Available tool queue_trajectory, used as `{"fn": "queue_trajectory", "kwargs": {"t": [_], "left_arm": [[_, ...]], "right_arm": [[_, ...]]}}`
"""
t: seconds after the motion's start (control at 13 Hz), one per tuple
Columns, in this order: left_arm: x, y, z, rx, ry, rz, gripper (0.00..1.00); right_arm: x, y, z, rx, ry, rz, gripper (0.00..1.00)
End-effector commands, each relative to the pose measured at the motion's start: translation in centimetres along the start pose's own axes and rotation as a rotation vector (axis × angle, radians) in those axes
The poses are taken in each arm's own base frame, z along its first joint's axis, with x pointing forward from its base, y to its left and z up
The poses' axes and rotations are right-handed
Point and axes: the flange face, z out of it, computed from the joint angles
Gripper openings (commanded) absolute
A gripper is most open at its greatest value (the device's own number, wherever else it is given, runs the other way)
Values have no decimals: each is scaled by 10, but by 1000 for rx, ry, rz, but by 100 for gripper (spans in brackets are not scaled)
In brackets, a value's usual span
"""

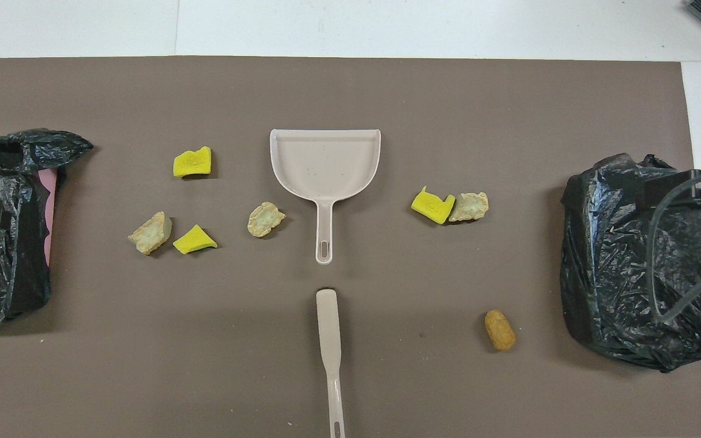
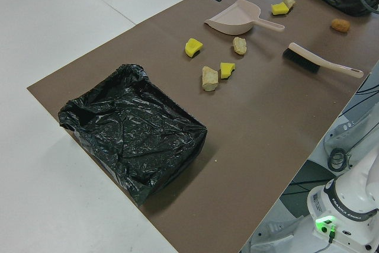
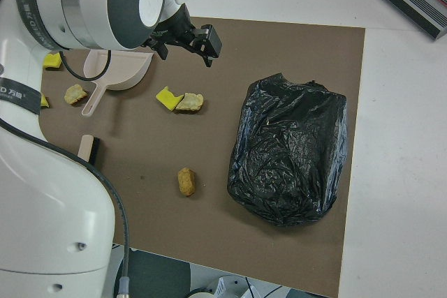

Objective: Sweep and dump trash in bin

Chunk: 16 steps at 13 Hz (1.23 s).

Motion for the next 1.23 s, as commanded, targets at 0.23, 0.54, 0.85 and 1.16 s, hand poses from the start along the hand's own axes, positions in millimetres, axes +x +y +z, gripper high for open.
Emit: {"fn": "queue_trajectory", "kwargs": {"t": [0.23, 0.54, 0.85, 1.16], "left_arm": [[-6, -2, -3, -1, -3, 0, 100], [-6, -2, -3, -1, -3, 0, 100], [-6, -2, -3, -1, -3, 0, 100], [-17, 31, 7, -12, -21, 35, 100]], "right_arm": [[-7, 4, -1, 4, -8, -17, 100], [-7, 4, -1, 4, -8, -17, 100], [-7, 4, -1, 4, -8, -17, 100], [-7, 4, -1, 4, -8, -17, 100]]}}
